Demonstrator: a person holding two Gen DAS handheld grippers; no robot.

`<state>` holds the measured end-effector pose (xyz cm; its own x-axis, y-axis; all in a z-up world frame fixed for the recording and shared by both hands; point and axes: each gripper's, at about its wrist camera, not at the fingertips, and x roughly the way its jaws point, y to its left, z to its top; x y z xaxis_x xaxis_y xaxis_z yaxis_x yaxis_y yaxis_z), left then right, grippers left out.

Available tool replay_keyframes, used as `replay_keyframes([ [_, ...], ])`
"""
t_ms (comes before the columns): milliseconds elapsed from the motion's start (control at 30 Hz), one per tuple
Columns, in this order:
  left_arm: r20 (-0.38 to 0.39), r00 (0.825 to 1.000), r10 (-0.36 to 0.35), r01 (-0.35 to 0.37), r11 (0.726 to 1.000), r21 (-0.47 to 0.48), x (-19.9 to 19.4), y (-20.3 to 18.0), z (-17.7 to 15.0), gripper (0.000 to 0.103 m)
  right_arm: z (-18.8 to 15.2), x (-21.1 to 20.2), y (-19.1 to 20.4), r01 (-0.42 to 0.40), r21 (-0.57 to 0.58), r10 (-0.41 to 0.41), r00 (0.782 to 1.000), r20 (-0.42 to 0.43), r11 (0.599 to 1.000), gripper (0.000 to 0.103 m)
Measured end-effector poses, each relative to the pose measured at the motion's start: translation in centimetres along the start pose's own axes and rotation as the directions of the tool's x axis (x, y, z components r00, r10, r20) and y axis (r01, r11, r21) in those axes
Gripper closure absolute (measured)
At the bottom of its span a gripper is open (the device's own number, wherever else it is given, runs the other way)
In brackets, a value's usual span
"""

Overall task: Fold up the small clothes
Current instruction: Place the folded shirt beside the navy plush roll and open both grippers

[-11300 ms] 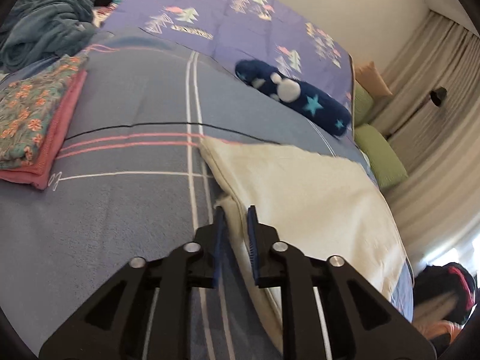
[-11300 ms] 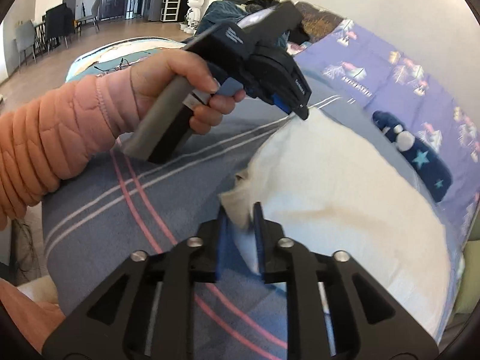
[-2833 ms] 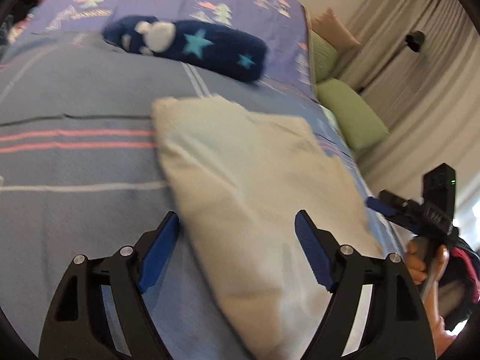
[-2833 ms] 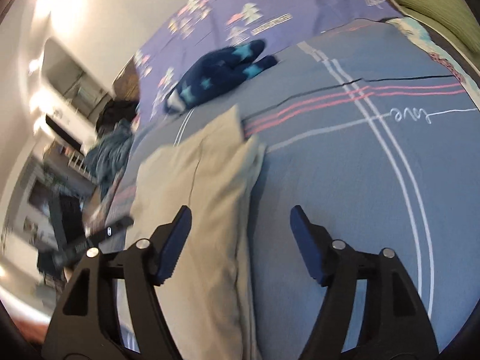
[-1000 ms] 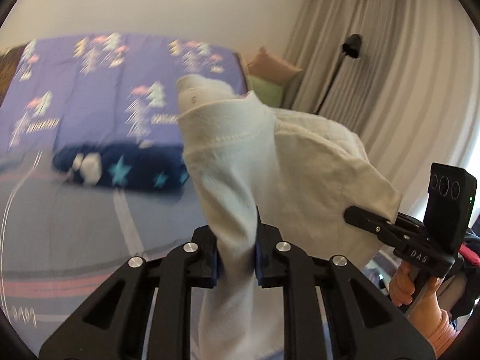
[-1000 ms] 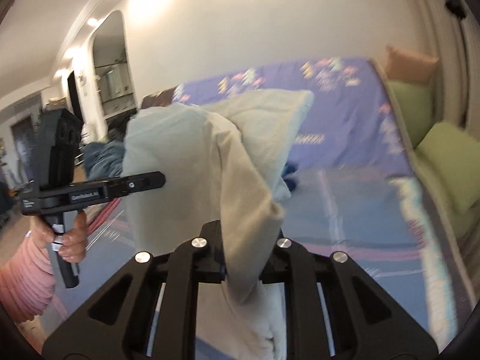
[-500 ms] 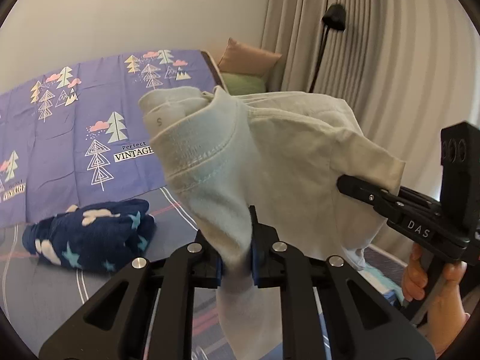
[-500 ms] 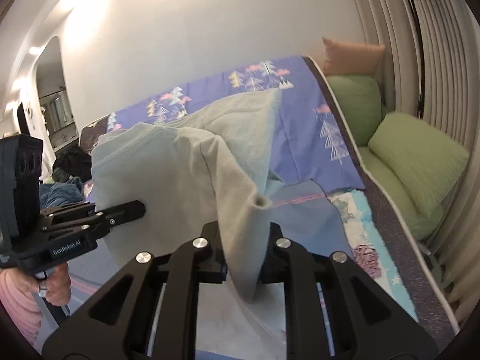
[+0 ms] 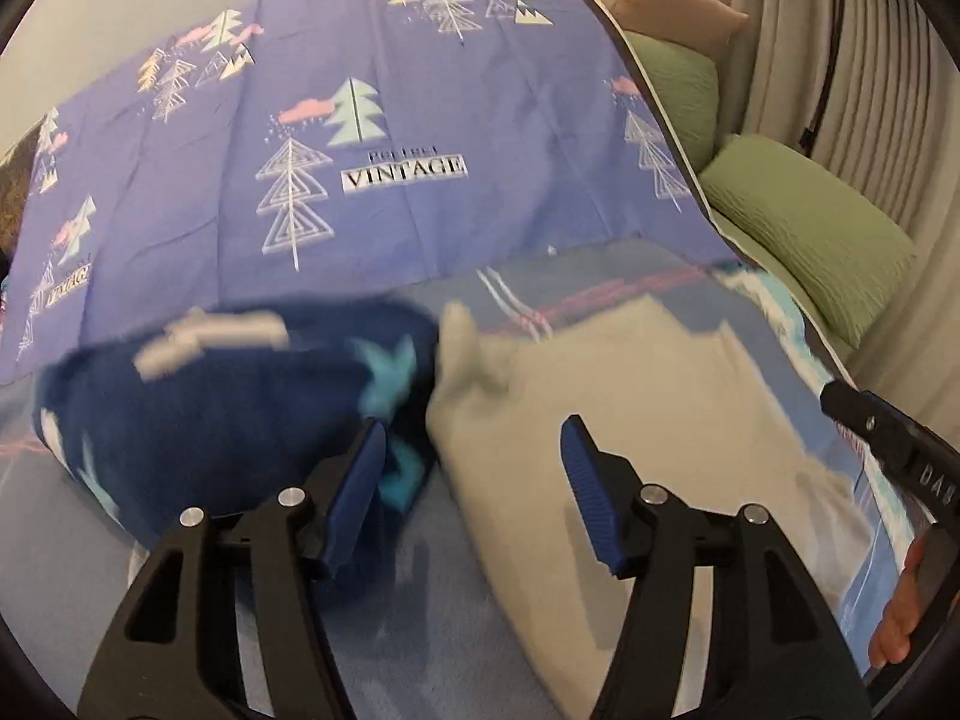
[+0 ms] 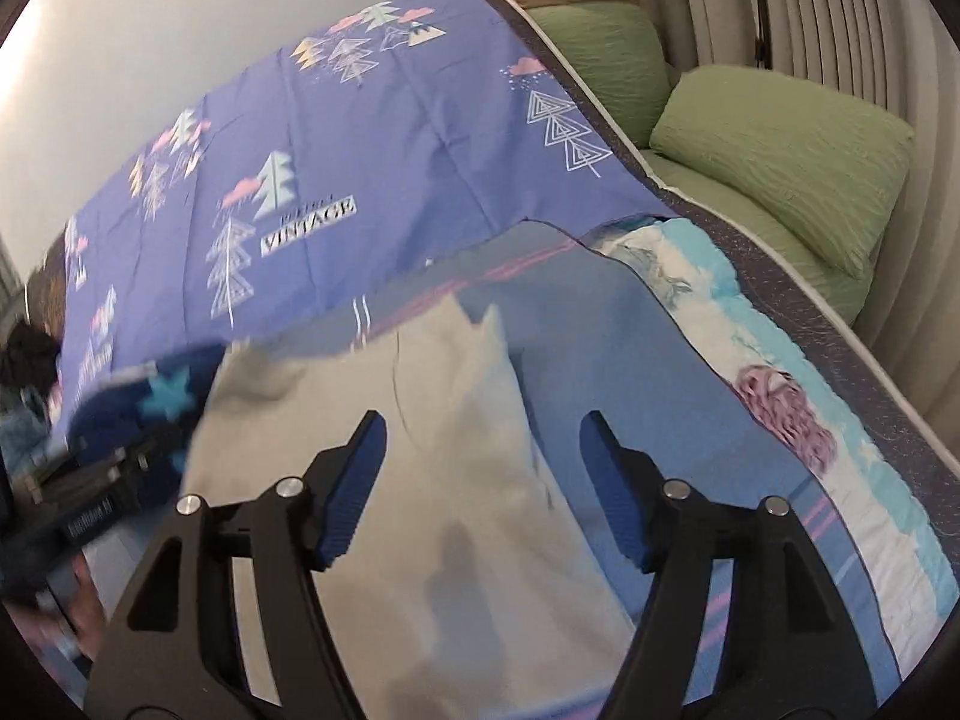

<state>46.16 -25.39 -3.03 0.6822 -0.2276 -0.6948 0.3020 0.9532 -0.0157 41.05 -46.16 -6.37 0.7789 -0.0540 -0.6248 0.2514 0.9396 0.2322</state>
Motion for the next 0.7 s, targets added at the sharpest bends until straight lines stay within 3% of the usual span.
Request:
replay_keyframes([
  [133, -0.005, 0.999, -0.032, 0.033, 0.997, 0.070, -1.6, -0.9, -2.2, 0.024, -2.7, -4.1, 0.2, -0.025, -0.020, 0.025, 0.999, 0.030, 0.999, 0.033],
  [267, 0.009, 0.996, -0.088, 0.086, 0.991, 0.099, -5.0, -1.7, -4.2, 0.021, -4.5, -9.4, 0.1, -0.048, -0.045, 0.051, 0.996, 0.071, 0.998, 0.027],
  [333, 0.023, 0.993, -0.112, 0.109, 0.989, 0.097, -6.8, -2.2, -5.4, 0.011, -5.5, -12.2, 0.2, -0.035, -0.061, 0.041, 0.993, 0.113, 0.998, 0.022],
  [500, 0.081, 0.981, -0.174, 0.169, 0.983, 0.072, -13.3, -1.6, -8.9, 0.009, -8.6, -19.2, 1.2, -0.016, -0.121, 0.033, 0.989, 0.142, 0.993, 0.015],
  [533, 0.098, 0.980, -0.174, 0.167, 0.983, 0.073, -14.5, -1.5, -9.5, 0.002, -9.2, -20.3, 1.6, -0.009, -0.134, 0.028, 0.990, 0.139, 0.991, 0.015],
  [700, 0.155, 0.974, -0.164, 0.155, 0.986, 0.064, -20.7, -1.5, -13.0, 0.001, -12.7, -26.2, 3.3, 0.017, -0.152, 0.007, 0.988, 0.157, 0.988, 0.008],
])
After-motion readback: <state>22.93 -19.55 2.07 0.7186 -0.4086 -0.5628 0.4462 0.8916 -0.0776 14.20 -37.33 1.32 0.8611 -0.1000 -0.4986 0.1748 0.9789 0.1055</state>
